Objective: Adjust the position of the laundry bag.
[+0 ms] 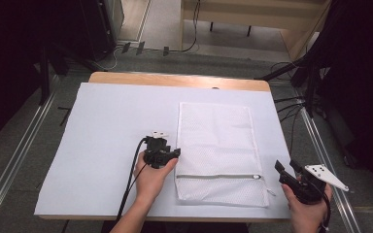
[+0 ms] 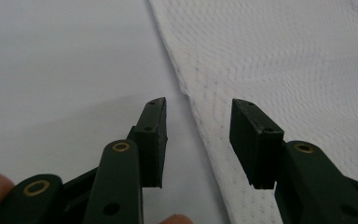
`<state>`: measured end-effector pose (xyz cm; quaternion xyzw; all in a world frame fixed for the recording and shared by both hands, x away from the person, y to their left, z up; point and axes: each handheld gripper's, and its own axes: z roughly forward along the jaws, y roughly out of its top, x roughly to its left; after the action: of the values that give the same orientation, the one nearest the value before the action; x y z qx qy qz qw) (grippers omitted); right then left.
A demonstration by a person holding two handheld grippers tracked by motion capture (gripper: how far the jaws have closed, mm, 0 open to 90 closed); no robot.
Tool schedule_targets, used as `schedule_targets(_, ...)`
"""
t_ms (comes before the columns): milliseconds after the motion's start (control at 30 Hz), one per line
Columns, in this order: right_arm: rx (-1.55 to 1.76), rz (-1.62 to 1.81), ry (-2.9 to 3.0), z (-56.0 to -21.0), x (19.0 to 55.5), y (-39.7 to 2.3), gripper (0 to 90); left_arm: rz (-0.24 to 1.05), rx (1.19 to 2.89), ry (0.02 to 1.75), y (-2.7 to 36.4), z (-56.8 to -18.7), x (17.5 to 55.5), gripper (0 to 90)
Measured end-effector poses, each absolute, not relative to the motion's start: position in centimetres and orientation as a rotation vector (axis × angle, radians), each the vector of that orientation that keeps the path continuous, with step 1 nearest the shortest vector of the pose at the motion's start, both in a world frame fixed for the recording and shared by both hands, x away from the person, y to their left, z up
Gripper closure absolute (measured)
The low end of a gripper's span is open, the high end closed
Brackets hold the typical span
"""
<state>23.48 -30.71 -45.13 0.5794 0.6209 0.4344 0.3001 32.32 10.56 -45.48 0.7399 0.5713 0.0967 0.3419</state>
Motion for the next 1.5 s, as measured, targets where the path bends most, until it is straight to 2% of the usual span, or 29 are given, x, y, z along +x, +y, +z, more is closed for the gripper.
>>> schedule_targets(33,1.539,1.153,1.649,-45.1,23.5,-30.7,43.2,0.266,1.979,1.486,10.0,-45.7,32.3,59.4)
schedule_targets(133,1.547,1.154,1.647,-45.2,23.6,-30.7,43.5,0.381,2.039,1.477,8.7,-45.9,31.9,58.5)
schedule_targets(233,1.546,1.15,1.648,-45.2,23.6,-30.8,43.4,0.506,2.093,1.44,7.7,-46.1,31.3,63.5)
schedule_targets(267,1.546,1.15,1.648,-45.2,23.6,-30.8,43.4,0.506,2.093,1.44,7.7,-46.1,31.3,68.9)
schedule_targets(300,1.545,1.155,1.649,-45.2,23.6,-30.7,43.4,0.509,2.101,1.423,7.5,-46.1,31.2,68.9)
schedule_targets(333,1.55,1.151,1.654,-45.3,23.7,-30.6,43.4,0.5,2.108,1.415,7.4,-46.1,31.2,76.7)
schedule_targets(500,1.543,1.132,1.663,-45.4,23.8,-30.3,43.7,0.464,2.132,1.367,7.3,-46.1,31.5,90.0)
schedule_targets(633,1.546,1.132,1.66,-45.4,23.8,-30.3,43.8,0.327,2.049,1.38,9.0,-46.2,31.9,90.0)
schedule_targets(1033,1.525,1.145,1.676,-45.4,23.7,-30.1,42.2,0.306,1.956,1.394,12.4,-45.4,31.3,90.0)
schedule_targets(1200,1.5,1.231,1.718,-45.3,23.7,-29.9,28.6,0.325,1.913,1.422,14.8,-45.2,30.8,90.0)
schedule_targets(1500,1.466,1.344,1.743,-44.9,23.5,-29.3,14.7,0.36,1.84,1.487,19.2,-45.2,29.6,90.0)
